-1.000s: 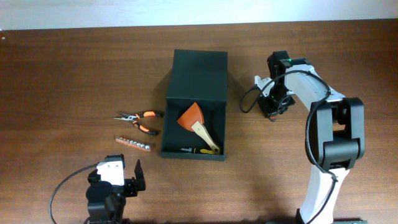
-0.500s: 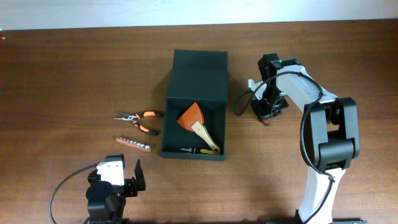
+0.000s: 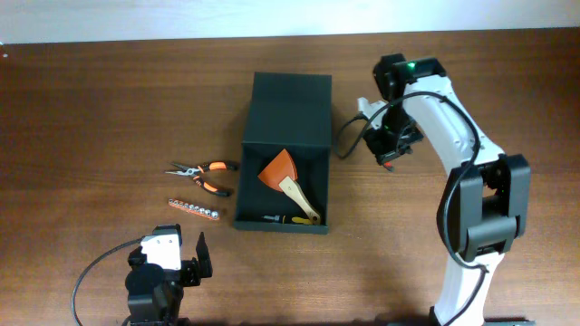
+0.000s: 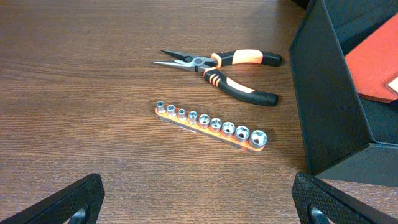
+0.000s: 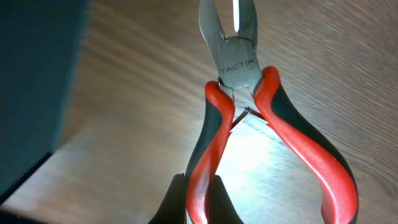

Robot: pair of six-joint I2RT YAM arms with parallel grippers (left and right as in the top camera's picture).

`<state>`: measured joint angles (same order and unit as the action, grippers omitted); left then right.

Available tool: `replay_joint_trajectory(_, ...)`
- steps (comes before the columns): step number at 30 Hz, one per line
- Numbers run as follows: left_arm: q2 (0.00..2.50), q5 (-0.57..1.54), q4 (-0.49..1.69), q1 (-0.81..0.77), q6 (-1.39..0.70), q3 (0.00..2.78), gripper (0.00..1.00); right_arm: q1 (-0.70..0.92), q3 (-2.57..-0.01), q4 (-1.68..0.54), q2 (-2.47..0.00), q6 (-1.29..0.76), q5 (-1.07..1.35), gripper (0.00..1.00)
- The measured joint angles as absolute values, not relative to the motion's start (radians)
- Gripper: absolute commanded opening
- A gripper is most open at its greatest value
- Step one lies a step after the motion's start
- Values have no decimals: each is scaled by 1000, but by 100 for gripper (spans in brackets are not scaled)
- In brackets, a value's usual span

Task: Pack container
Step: 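Carry the red pliers with the right gripper and release into the box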

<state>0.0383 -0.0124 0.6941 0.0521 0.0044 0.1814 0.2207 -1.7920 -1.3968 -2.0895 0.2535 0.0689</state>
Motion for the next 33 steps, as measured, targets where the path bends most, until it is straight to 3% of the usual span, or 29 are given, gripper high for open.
replay_joint_trajectory(13,38,-12,694,52,4,181,99,547,-1801,-1418,-2002,236,104,4)
replay_joint_trajectory(20,38,-12,694,52,4,181,99,688,-1801,-1323,-1994,235,134,4)
replay_joint_trajectory(33,38,-12,694,52,4,181,99,723,-1625,-1071,-1995,235,165,4)
